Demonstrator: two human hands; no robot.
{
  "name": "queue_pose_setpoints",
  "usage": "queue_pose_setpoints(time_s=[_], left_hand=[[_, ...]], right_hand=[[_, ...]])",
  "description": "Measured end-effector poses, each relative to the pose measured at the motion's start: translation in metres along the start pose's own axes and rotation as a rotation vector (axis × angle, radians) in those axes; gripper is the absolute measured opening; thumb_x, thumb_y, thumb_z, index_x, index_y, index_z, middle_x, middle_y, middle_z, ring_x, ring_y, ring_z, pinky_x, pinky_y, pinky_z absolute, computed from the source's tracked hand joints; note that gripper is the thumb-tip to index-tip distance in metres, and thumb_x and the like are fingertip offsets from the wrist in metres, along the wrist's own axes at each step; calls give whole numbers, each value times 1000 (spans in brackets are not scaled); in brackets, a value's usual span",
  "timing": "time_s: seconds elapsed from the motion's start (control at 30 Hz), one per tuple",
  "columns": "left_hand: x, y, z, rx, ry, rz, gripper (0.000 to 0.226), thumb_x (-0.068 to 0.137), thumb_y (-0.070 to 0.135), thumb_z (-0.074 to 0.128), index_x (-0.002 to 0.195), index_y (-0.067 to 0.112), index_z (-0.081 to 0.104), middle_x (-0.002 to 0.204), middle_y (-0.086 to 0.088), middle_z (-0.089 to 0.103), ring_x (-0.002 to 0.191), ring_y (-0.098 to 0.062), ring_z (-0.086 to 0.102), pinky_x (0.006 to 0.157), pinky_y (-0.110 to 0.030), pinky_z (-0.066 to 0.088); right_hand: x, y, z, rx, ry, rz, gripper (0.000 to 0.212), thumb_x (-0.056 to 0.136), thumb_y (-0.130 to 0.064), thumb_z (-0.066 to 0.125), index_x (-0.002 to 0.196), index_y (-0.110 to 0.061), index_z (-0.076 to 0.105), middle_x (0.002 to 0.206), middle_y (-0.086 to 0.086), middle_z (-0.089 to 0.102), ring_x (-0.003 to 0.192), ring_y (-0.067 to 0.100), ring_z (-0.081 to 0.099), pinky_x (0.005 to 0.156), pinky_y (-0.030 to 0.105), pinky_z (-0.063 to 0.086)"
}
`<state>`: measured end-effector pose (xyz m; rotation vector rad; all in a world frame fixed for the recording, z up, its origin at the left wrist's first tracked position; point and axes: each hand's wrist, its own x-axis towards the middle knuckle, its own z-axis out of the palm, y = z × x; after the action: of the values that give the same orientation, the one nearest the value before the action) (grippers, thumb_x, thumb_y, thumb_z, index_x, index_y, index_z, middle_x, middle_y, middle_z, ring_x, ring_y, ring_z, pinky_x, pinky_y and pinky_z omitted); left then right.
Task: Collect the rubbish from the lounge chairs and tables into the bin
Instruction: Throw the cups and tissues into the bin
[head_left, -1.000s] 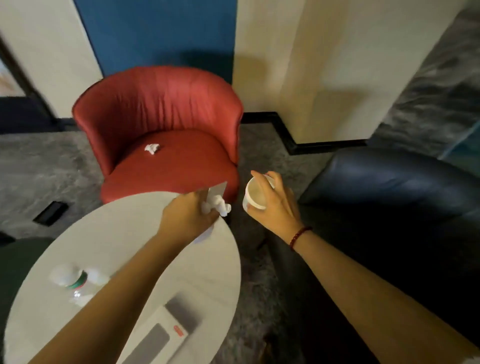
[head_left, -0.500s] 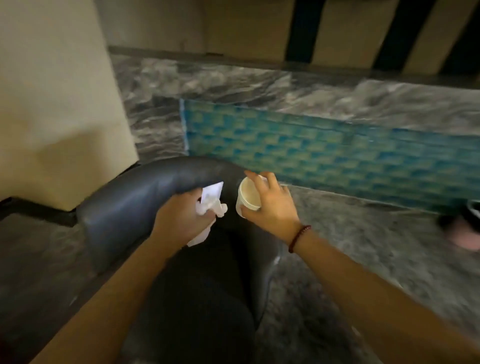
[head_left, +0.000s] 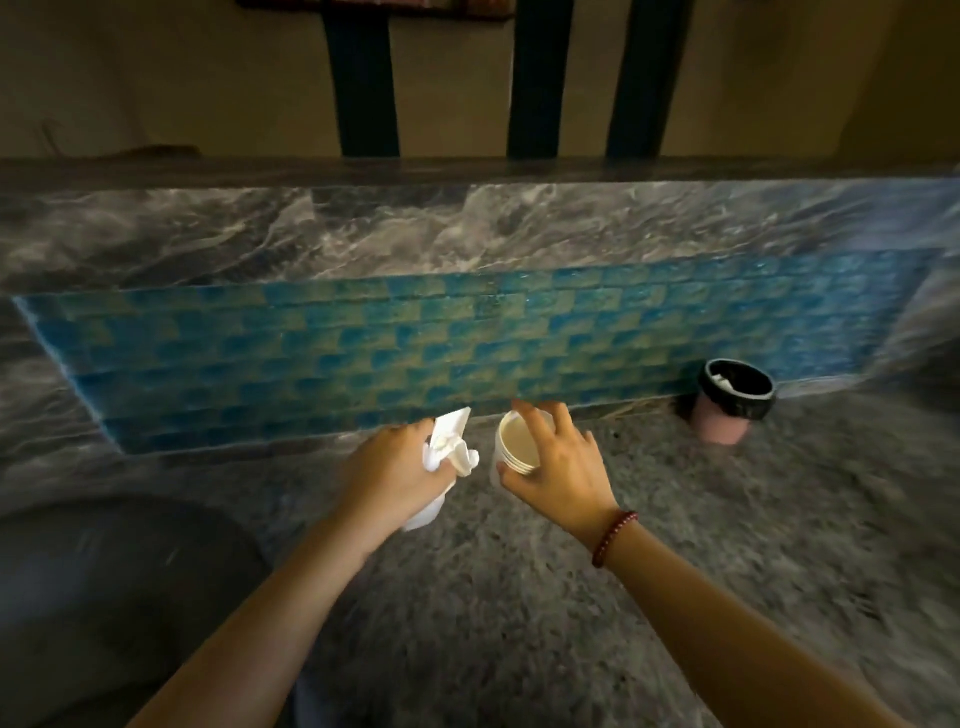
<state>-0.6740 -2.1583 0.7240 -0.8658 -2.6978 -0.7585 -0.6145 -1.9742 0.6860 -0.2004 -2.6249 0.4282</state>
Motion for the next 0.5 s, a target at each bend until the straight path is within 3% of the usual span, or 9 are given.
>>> queue_pose_setpoints(time_s=[0.23,0.5], left_hand=[[183,98,112,-27,-125,213,37,77,42,60,103,16,61,104,-12,69,91,-36,62,65,-32,42],[391,251,264,-41,-238,413,36,77,42,62,105,20,60,104,-11,68,93,-35,61,63,-32,41]], right_hand=[[82,165,-44,-66,117,189,74,72,-47,63,137,-25,33,127,8,45,109,29,52,87,41,41],[175,396,-96,-192,161,396,73,76,-46,62,138,-26,29,133,9,41,111,31,51,90,41,40]])
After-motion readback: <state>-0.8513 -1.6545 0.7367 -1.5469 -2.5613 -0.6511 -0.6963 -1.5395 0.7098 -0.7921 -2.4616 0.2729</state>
